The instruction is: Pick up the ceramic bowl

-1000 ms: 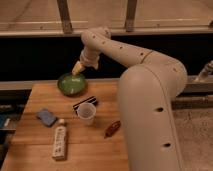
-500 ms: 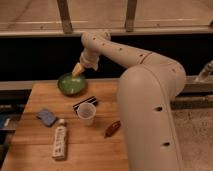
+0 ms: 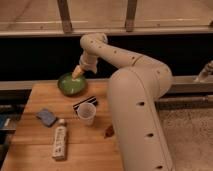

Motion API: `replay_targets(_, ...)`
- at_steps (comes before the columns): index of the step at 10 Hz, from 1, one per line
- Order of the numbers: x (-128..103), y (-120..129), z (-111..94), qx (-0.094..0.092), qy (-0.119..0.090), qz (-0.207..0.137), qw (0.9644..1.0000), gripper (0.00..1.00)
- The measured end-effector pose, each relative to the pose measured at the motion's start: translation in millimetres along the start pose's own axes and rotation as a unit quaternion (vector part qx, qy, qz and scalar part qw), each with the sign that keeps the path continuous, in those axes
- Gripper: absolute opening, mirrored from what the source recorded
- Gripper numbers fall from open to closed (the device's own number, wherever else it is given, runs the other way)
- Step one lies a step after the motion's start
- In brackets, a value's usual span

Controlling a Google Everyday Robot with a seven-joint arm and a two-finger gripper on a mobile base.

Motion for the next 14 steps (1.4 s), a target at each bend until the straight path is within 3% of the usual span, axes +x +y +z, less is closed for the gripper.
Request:
replay_targets(5, 3.2, -12.5, 35.9, -0.024, 0.018, 0.024, 0.9992, 0.8)
replay_targets(10, -0.2, -4.6, 57.4, -0.06, 0.008, 0.029, 0.9978, 0.8)
replay_targets(11, -0.9, -3.0, 61.7, -0.055, 0.001, 0.022, 0.9982, 0.8)
replay_targets(14, -4.2, 2.9, 55.5, -0.003, -0.05, -0.009, 0.9987, 0.8)
